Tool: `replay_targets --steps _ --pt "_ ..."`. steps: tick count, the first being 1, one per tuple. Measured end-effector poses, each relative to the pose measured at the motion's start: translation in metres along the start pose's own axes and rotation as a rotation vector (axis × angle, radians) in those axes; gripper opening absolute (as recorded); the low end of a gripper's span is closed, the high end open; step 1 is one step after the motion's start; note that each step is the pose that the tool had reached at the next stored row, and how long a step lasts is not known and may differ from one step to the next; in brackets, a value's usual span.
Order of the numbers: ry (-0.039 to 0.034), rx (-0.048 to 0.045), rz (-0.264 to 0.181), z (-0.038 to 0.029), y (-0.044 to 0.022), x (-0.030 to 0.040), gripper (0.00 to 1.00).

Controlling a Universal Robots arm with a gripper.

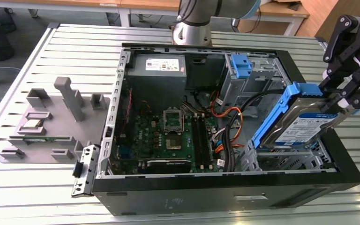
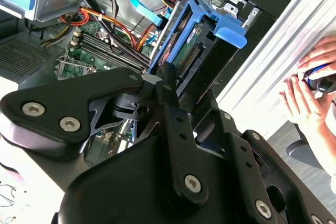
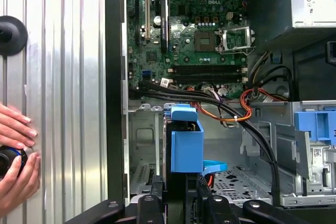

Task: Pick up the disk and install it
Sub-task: 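Insert the disk into the insertion slot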

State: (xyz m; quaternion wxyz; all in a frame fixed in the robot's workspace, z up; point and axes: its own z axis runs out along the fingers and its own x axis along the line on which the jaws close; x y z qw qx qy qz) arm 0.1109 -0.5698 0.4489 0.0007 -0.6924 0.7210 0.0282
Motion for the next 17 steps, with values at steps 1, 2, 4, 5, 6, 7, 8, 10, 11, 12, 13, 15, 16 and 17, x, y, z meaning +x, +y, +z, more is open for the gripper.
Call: replay_targets --steps 1,2,4,5,6,7,8,10,11,12,13,15,16,17 --pt "-0.0001 0.0 0.0 0.0001 0.0 0.0001 0.35" --pt "0.0 0.0 0.0 0.0001 0.0 0.0001 0.35" --pt "-0.0004 0.0 0.0 0.0007 0.0 0.0001 0.35" --pt "-0.0003 0.0 0.0 0.0011 -0.0001 0.0002 0.35" --pt "-0.0002 0.0 0.0 0.0015 -0.0001 0.0002 0.35" --pt "-0.0001 0.0 0.0 0.002 -0.0001 0.0003 0.35" --pt "0.0001 0.0 0.0 0.0024 -0.0001 0.0003 0.35" --pt "-0.0003 0.0 0.0 0.0037 -0.0002 0.0004 0.35" --pt "-0.0004 0.0 0.0 0.0046 -0.0002 0.0005 0.35" --pt "-0.0002 0.0 0.0 0.0055 -0.0002 0.0006 0.35" --pt "-0.0002 0.0 0.0 0.0066 -0.0003 0.0006 0.35" --pt "-0.0001 0.0 0.0 0.0087 -0.0004 0.0008 0.35" --pt "-0.0002 0.0 0.0 0.0098 -0.0004 0.0008 0.35" --pt "-0.0002 0.0 0.0 0.011 -0.0004 0.0009 0.35"
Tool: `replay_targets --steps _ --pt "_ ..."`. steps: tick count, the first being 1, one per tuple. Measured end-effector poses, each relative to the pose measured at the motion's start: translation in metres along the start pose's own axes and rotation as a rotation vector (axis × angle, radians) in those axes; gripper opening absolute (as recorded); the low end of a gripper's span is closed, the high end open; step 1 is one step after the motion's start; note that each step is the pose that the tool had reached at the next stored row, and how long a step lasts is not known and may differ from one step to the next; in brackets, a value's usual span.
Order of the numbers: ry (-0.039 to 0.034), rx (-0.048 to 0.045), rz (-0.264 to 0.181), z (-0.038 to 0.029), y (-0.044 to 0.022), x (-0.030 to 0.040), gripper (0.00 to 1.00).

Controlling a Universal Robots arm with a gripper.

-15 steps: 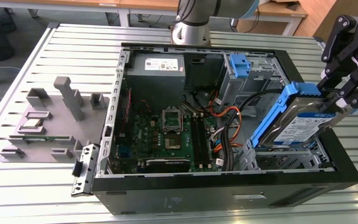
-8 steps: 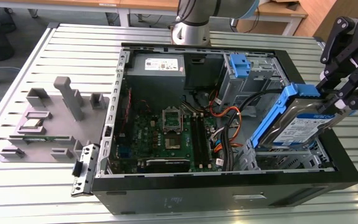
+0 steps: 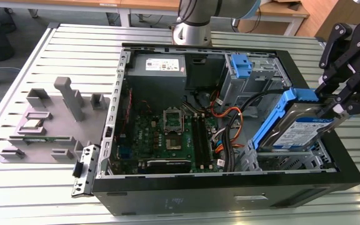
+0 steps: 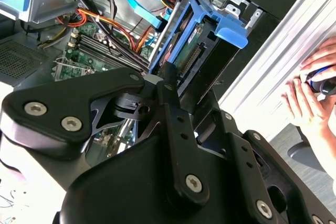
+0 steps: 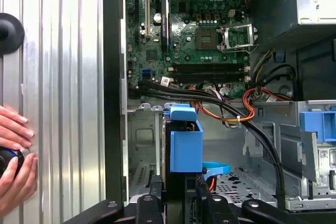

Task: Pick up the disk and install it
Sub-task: 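Insert the disk into the insertion slot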

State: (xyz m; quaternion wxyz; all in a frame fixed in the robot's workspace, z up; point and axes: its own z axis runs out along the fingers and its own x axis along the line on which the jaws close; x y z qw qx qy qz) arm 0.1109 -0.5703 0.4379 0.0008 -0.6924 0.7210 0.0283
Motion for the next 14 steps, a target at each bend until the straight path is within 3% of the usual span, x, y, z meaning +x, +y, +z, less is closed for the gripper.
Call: replay_targets --steps 14 --pt "0.0 0.0002 0.0 0.0235 -0.001 0.0014 0.35"
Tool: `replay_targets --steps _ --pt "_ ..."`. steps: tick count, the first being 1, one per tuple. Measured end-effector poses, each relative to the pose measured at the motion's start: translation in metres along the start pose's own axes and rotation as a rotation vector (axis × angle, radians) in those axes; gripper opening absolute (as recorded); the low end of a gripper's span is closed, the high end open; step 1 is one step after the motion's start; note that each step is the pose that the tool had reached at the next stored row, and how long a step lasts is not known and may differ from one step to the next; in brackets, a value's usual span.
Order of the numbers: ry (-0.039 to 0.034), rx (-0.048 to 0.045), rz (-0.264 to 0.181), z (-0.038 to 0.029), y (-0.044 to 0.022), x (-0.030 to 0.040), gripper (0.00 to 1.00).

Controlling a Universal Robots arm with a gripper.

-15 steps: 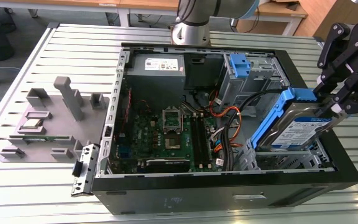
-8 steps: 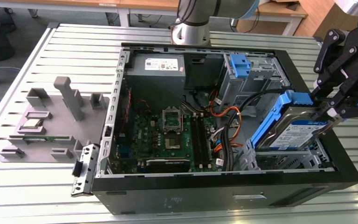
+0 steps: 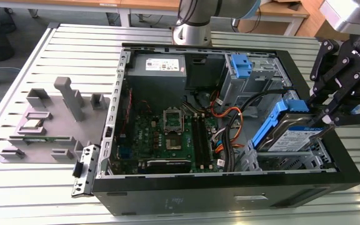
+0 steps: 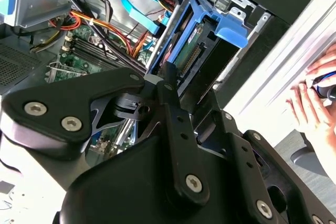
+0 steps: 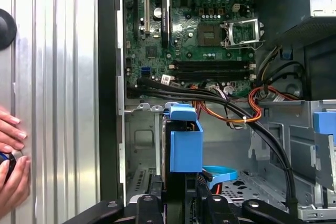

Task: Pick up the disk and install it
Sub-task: 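Insert the disk into the insertion slot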

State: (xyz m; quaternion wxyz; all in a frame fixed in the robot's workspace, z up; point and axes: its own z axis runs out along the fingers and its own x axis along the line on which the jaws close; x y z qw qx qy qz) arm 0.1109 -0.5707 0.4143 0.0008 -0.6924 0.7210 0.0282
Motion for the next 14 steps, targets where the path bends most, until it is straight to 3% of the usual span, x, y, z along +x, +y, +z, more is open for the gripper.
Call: replay_targets --steps 11,14 --pt "0.0 0.0003 0.0 0.0199 -0.0008 0.0012 0.35" --pt "0.0001 0.0003 0.0 0.0206 -0.0008 0.0013 0.35"
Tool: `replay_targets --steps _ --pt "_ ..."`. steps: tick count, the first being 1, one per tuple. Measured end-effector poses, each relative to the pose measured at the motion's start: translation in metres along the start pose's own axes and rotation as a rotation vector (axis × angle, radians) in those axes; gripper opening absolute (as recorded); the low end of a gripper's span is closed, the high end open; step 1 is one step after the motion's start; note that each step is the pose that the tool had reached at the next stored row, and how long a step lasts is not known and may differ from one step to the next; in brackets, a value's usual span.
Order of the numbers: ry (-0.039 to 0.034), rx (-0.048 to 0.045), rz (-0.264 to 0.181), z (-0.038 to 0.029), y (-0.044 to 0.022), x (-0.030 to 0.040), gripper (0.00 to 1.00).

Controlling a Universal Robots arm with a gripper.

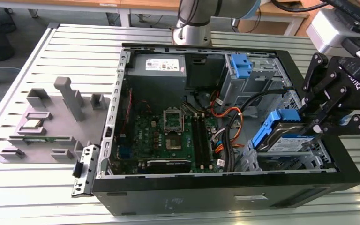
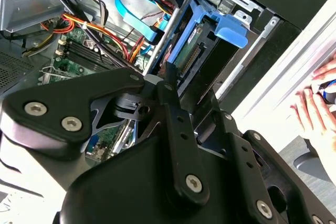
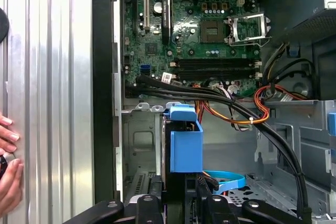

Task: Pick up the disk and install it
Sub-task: 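Insert the disk into the insertion slot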

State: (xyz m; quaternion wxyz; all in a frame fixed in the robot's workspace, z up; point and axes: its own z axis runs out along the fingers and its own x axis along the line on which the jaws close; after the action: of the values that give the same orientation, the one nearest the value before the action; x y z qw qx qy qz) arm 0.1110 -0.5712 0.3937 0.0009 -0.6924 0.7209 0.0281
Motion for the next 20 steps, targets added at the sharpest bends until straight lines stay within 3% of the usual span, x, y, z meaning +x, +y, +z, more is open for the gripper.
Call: replay_targets --steps 7,8,12,20 --pt "0.0003 0.0001 0.0 0.0001 0.0 0.0001 0.36" --pt "-0.0002 0.0 0.0 0.0002 0.0 0.0 0.42" --pt "-0.0002 0.0001 0.0 0.0007 0.0 0.0 0.42" --pt "-0.0004 0.0055 -0.001 0.0147 0.0007 0.0006 0.42"
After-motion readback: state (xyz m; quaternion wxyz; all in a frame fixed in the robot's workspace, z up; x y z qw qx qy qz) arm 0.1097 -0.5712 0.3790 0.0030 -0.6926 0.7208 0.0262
